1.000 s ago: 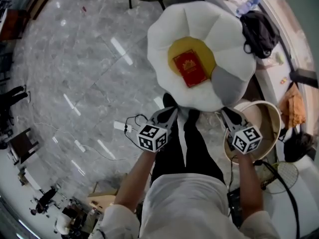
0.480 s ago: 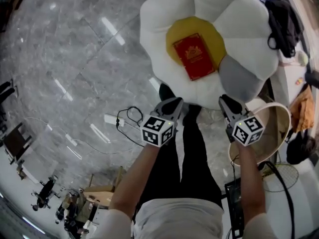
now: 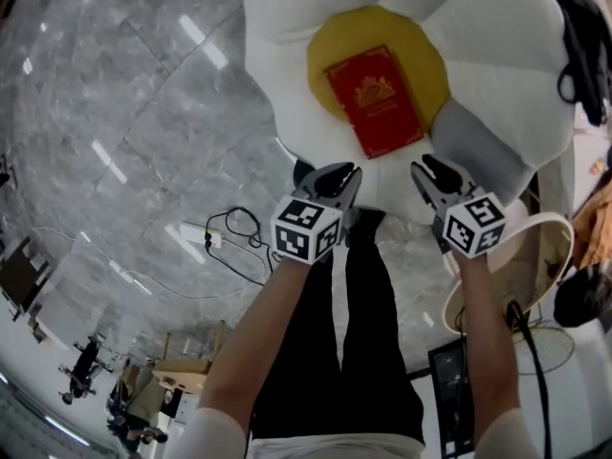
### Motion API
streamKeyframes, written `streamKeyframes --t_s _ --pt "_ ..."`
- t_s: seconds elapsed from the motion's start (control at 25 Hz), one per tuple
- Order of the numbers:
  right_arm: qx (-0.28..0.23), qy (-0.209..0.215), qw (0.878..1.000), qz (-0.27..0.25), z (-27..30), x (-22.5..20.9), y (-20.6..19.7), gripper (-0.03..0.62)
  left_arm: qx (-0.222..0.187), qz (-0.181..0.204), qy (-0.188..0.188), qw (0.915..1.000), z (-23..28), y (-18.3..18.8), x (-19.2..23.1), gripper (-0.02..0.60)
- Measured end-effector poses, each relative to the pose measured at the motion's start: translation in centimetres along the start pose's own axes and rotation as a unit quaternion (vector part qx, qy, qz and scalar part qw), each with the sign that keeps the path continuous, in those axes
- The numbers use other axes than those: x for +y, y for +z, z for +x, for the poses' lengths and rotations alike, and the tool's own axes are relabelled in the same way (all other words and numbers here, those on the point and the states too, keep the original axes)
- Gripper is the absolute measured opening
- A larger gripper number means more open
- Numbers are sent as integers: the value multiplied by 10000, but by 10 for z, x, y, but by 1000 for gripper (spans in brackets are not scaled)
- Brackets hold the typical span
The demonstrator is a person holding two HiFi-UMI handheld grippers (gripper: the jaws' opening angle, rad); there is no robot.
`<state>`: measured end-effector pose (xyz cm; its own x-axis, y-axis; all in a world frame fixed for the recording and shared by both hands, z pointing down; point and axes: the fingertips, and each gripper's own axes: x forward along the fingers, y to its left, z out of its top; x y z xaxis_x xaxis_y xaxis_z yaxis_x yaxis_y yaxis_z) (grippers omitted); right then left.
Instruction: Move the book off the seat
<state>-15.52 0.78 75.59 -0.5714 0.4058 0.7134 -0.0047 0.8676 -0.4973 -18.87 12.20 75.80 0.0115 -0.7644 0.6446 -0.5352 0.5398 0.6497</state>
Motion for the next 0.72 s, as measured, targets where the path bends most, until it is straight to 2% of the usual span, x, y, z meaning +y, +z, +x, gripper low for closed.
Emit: streamKeyframes --t_s 0.4,0.72 --pt "558 -133 9982 -177 80 -70 -56 176 522 -142 163 9984 85 -52 67 108" --pt "912 -537 9942 -180 118 -131 -86 232 826 -399 364 9951 136 -71 102 194"
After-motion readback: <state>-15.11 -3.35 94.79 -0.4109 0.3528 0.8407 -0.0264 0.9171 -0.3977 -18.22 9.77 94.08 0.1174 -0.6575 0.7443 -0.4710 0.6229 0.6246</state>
